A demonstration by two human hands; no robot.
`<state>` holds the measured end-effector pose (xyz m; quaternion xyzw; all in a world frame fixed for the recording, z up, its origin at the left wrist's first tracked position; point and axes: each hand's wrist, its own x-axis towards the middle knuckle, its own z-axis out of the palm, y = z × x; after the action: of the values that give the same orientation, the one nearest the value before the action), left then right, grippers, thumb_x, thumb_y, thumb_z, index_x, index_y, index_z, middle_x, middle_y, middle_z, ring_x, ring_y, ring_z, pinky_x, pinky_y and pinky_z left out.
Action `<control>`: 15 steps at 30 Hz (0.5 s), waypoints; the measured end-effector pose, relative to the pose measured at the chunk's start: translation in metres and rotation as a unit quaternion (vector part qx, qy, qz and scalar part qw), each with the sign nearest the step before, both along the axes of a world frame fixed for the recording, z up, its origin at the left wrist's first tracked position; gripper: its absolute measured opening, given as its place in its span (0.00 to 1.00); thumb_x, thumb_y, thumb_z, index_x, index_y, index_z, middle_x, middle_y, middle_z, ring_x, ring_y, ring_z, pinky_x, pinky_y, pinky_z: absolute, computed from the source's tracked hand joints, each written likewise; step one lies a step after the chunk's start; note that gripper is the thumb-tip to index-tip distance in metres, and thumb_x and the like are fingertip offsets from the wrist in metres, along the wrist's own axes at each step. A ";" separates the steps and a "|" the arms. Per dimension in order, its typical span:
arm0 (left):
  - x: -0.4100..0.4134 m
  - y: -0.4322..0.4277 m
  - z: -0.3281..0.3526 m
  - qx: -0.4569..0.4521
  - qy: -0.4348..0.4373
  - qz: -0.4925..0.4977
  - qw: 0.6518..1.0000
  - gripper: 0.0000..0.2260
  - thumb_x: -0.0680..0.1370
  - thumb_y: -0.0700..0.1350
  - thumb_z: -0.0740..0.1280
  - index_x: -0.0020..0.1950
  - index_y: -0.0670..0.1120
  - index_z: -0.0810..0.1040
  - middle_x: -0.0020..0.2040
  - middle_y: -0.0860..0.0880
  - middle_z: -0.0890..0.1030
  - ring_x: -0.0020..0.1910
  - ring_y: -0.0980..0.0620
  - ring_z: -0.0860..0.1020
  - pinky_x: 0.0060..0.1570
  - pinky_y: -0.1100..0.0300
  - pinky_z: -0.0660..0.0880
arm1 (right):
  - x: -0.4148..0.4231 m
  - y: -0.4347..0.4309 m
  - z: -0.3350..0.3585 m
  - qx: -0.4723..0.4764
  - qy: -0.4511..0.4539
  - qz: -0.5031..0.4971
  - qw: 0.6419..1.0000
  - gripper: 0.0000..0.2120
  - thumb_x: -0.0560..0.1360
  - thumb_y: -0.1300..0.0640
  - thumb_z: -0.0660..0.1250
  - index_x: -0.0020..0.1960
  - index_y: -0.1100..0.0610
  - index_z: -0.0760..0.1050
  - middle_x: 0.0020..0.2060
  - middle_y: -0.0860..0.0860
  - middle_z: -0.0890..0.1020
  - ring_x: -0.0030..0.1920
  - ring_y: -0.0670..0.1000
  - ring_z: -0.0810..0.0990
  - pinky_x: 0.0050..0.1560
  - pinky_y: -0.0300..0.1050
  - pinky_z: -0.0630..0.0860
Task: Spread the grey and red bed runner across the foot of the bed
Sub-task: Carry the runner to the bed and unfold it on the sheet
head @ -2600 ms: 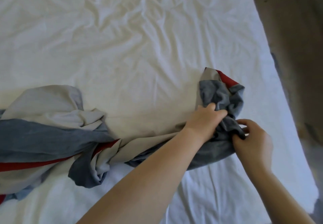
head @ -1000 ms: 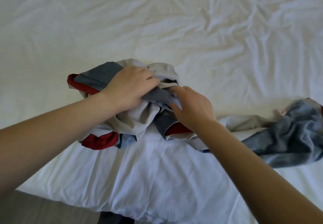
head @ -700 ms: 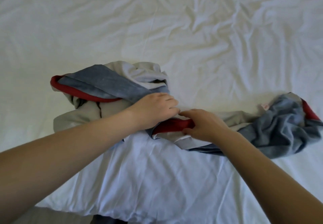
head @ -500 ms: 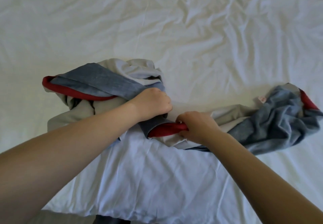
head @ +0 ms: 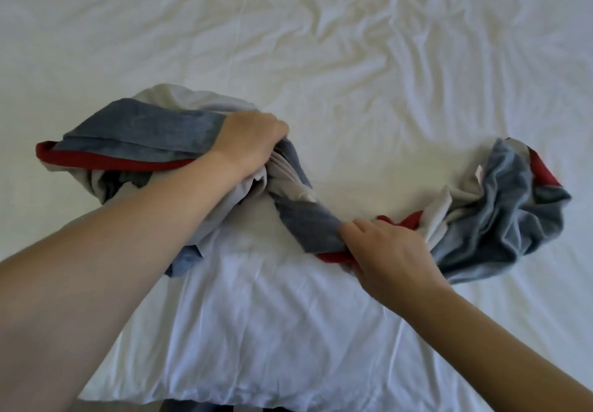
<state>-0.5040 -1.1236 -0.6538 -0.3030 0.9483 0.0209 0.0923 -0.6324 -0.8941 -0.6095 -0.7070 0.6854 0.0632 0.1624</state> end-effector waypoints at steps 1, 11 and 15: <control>0.001 -0.006 0.002 0.001 0.021 0.029 0.999 0.09 0.78 0.38 0.59 0.51 0.45 0.78 0.45 0.43 0.80 0.43 0.42 0.78 0.36 0.51 0.71 | -0.001 0.006 0.002 -0.032 0.005 -0.020 0.999 0.15 0.62 0.60 0.76 0.40 0.53 0.70 0.31 0.49 0.74 0.28 0.51 0.74 0.22 0.44 0.67; 0.005 -0.001 0.001 0.017 0.035 0.050 0.998 0.10 0.80 0.40 0.59 0.54 0.46 0.78 0.49 0.45 0.80 0.46 0.43 0.77 0.41 0.50 0.72 | 0.009 0.022 -0.041 0.086 0.075 -0.021 0.993 0.24 0.46 0.64 0.81 0.36 0.54 0.74 0.28 0.48 0.74 0.25 0.49 0.74 0.22 0.40 0.57; 0.015 0.002 0.012 0.009 0.074 0.052 0.996 0.09 0.80 0.44 0.61 0.54 0.46 0.79 0.49 0.46 0.81 0.47 0.44 0.77 0.43 0.48 0.74 | 0.009 0.019 -0.044 0.072 0.041 -0.055 0.995 0.16 0.64 0.55 0.76 0.43 0.51 0.68 0.36 0.46 0.74 0.34 0.48 0.75 0.25 0.38 0.51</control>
<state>-0.4886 -1.1220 -0.6416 -0.3491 0.9351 0.0566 0.0232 -0.6231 -0.8755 -0.6535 -0.6513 0.7233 0.1316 0.1880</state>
